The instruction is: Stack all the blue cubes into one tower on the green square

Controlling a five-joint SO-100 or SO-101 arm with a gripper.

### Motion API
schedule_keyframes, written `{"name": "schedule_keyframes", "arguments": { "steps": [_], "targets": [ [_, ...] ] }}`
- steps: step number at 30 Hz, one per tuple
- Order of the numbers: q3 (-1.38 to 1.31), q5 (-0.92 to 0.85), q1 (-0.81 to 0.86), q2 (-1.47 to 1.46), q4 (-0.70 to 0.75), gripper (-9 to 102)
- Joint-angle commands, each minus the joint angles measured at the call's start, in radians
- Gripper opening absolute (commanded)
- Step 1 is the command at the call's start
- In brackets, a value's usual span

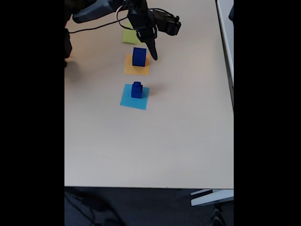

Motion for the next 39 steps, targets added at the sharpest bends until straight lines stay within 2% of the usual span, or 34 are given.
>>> {"name": "schedule_keyframes", "arguments": {
  "steps": [1,4,9,21,24,32,36,39],
  "targets": [
    [0.17,0.049,-0.04,0.091,-0.144,33],
    [0.379,0.095,-0.063,0.152,-0.285,33],
    [0.577,0.132,-0.069,0.193,-0.407,34],
    [0.505,0.184,-0.123,0.094,-0.422,35],
    [0.512,0.176,-0.126,0.084,-0.476,36],
    [0.529,0.295,-0.161,0.08,-0.486,36],
    [0.563,0.339,-0.163,0.084,-0.483,48],
    [0.568,0.344,-0.172,0.083,-0.482,50]
  ]
}}
